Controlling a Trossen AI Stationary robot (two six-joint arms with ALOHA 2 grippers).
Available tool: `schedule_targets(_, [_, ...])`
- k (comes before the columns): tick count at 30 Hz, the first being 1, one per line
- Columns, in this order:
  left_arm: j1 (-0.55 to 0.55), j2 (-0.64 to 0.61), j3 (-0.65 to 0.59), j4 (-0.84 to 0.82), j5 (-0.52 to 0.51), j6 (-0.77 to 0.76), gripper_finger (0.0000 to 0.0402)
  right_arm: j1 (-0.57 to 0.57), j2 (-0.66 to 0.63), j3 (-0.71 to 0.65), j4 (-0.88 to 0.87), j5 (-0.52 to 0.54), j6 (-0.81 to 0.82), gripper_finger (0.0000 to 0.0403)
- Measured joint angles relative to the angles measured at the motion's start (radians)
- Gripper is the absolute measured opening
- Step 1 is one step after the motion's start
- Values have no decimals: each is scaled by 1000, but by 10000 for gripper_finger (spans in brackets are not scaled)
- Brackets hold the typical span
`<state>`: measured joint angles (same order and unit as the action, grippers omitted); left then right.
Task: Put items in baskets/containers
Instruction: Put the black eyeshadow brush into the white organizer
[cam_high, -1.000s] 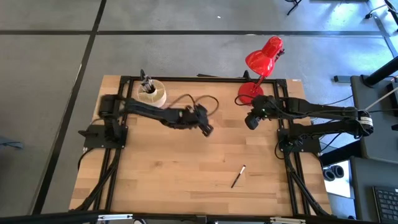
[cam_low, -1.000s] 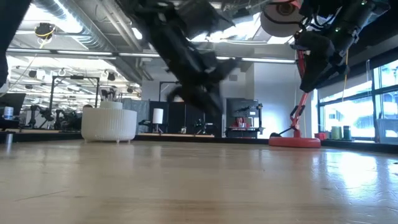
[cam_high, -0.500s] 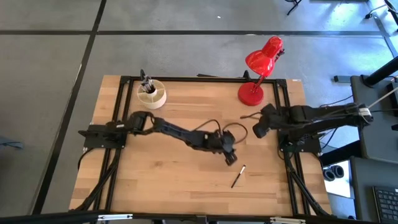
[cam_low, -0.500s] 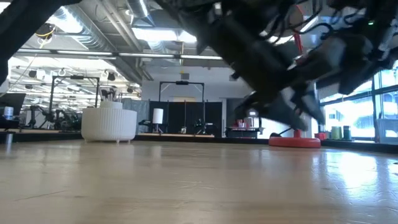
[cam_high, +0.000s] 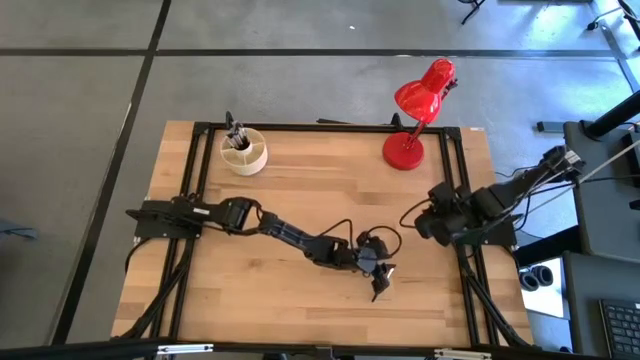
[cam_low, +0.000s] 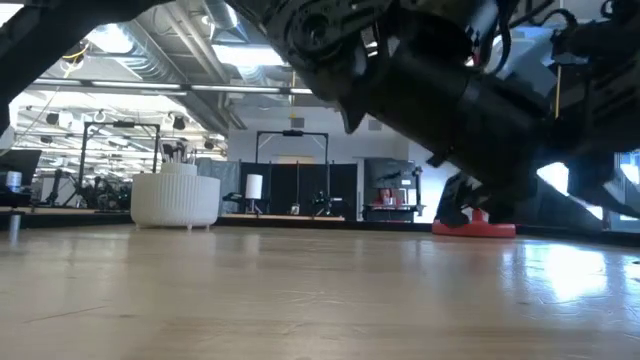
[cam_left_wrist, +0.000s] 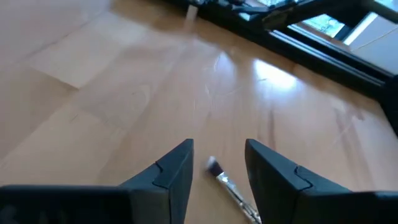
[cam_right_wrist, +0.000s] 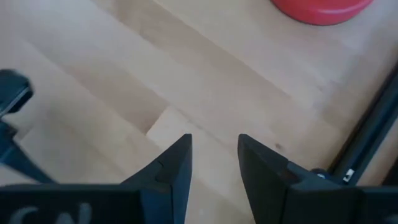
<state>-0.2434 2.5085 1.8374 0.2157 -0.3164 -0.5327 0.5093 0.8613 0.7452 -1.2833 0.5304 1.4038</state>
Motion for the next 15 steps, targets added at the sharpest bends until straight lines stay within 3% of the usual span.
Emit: schedule_targets(15, [-14, 57, 0, 29, 78, 85, 141, 55, 2, 0, 6, -9, 35, 129])
